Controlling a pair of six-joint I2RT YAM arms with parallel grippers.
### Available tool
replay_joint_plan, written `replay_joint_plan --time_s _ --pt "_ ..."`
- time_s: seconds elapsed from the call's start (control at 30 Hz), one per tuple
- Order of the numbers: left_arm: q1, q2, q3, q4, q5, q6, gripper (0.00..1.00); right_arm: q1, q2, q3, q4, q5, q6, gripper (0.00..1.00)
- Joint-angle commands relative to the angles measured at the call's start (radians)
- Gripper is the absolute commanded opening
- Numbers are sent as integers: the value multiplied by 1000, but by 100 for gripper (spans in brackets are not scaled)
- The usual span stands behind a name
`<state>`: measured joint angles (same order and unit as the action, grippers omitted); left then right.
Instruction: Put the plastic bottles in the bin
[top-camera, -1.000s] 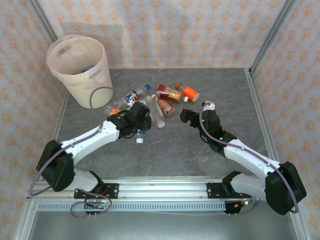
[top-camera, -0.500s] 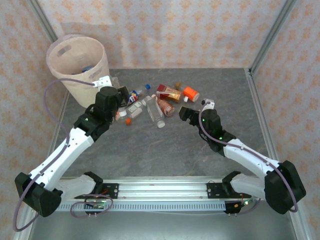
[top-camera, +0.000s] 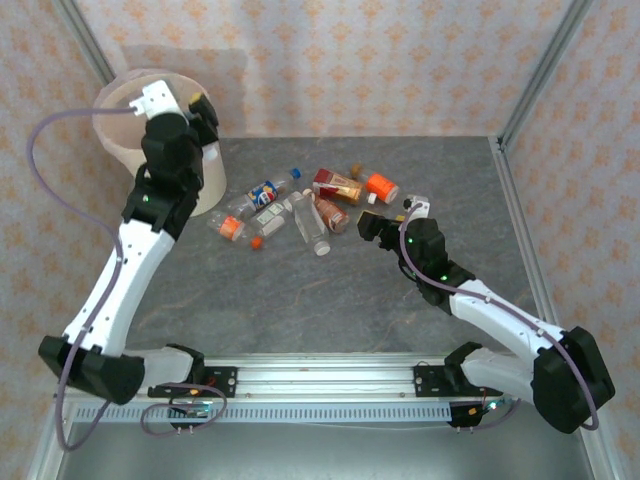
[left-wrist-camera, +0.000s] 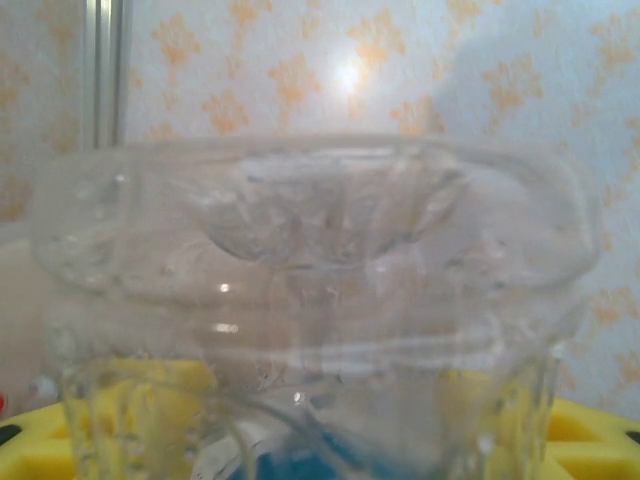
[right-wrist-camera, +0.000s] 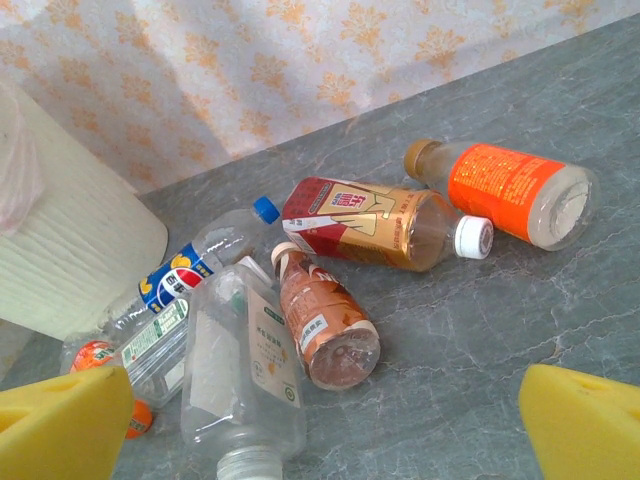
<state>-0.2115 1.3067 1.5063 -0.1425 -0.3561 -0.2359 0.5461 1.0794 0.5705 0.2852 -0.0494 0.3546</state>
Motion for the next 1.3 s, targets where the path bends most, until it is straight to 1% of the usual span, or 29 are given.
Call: replay_joint_plan --time_s 0.0,0.13,0.23,0.27,0.43,0.6,0.7,0.73,0.8,0.87,1.03,1.1,1.17,1.27 --pt "70 85 122 -53 43 27 40 -6 -21 28 30 -2 -11 99" --pt "169 205 269 -127 117 -15 40 -6 -35 26 15 6 -10 99" --pt "234 289 378 -211 208 -92 38 -6 -51 19 10 18 -8 99" --pt "244 310 394 -216 219 -102 38 -6 -55 16 9 20 -8 99" --pt "290 424 470 -212 196 -122 38 -5 -70 6 4 37 -3 99" --pt "305 539 557 -205 161 -143 39 -6 -76 4 -11 51 -3 99" --pt "305 597 633 -263 164 -151 39 -5 -81 0 -17 64 -5 99" --pt "305 624 642 -280 155 -155 39 -6 -83 -1 -19 69 -6 99" --pt "305 628 610 -258 138 -166 40 -5 -90 -3 -27 78 -5 99" --pt "308 642 602 -242 149 -174 45 -5 -94 -5 -29 84 -11 99" --pt "308 745 761 -389 207 -211 57 -5 -98 -1 -43 87 -19 99" --pt "308 755 782 -411 247 -225 69 -5 -99 -4 -43 86 -17 99" --pt "308 750 781 -418 285 -232 78 -6 -100 -7 -43 89 -17 99" --pt "308 742 782 -438 290 -233 85 -6 -100 -9 -42 91 -17 99"
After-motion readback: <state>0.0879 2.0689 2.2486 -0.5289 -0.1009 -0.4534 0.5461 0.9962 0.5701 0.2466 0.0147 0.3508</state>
